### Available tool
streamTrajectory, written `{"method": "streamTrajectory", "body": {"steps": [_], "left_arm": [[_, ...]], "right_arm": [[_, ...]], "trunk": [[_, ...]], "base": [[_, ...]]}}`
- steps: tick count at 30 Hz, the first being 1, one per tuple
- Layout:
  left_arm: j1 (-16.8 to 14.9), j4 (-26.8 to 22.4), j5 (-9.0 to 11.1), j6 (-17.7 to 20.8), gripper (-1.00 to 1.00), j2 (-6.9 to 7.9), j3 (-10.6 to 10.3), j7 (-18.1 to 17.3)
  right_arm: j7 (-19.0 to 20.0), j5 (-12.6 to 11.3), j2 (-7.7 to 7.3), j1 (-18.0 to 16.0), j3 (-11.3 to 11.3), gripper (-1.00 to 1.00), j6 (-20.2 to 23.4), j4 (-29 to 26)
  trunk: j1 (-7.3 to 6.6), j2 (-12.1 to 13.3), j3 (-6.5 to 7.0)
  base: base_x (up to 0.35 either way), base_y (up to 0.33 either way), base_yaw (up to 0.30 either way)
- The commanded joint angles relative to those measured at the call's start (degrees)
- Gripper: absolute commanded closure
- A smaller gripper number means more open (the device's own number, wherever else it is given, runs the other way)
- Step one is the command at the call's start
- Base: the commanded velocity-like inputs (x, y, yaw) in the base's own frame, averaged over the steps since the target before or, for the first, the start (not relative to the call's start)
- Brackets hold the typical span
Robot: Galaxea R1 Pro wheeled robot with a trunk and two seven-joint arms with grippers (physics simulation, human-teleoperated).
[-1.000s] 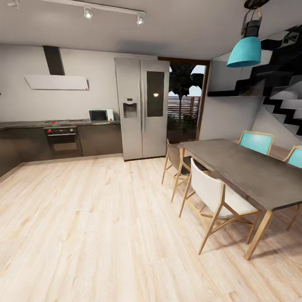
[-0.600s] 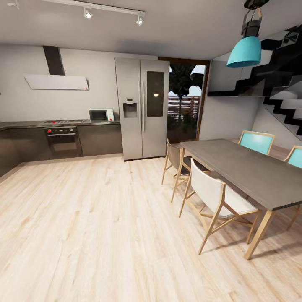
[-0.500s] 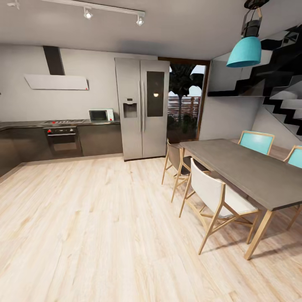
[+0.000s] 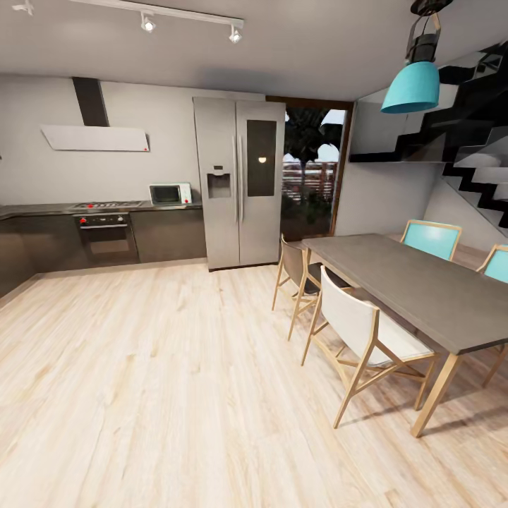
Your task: Pick up the poster from the kitchen countertop and hang it on one of the wall nails in the kitchen.
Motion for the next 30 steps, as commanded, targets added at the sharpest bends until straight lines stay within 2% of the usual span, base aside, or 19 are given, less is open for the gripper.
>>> {"method": "streamTrajectory", "body": {"steps": [1,5,6,8,12,13,20,30], "left_arm": [[0.4,-0.4,0.0,-0.2,-1.00,-0.34,0.1,0.0],[1.7,-1.7,-0.2,-0.4,-1.00,-1.42,0.1,0.1],[1.9,-28.3,-0.2,-0.4,-1.00,-1.45,0.1,0.1],[2.0,-32.4,-0.3,-0.4,-1.00,-1.47,0.1,0.2],[2.0,-36.0,-0.3,-0.5,-1.00,-1.51,0.2,0.2],[2.0,-37.4,-0.3,-0.7,-1.00,-1.11,0.4,0.2],[2.1,-37.9,-0.1,-0.9,-1.00,0.57,0.6,0.2],[2.1,-38.0,0.0,-1.0,-1.00,0.92,0.7,0.3]], "right_arm": [[0.0,0.0,-0.09,-0.4,0.0,-1.00,-0.4,-0.3],[-0.1,0.1,-0.38,-1.1,-0.1,-1.00,-1.7,-1.6],[-0.1,0.1,-0.42,-1.1,-0.1,-1.00,-8.1,-25.6],[-0.1,0.1,-0.56,-1.1,-0.1,-1.00,-8.3,-29.1],[-0.1,0.1,-0.85,-1.2,-0.2,-1.00,-8.4,-31.8],[-0.1,0.1,-1.05,-1.1,-0.1,-1.00,-8.3,-32.9],[0.0,0.2,-1.36,-0.9,0.1,-1.00,-8.3,-32.9],[-0.1,0.1,-1.25,-0.8,0.0,-1.00,-8.4,-31.9]], "trunk": [[0.00,0.0,-0.05],[0.00,0.0,-0.05],[0.00,0.0,-0.05],[0.00,0.0,-0.05],[0.00,0.0,-0.05],[0.00,0.0,-0.05],[0.00,0.0,-0.05],[0.00,0.0,-0.05]], "base": [[0.000,0.000,0.000],[0.000,0.000,0.000],[0.000,0.000,0.000],[0.000,0.000,0.000],[0.000,0.000,0.000],[0.000,0.000,0.000],[0.000,0.000,0.030],[0.000,0.000,0.289]]}}
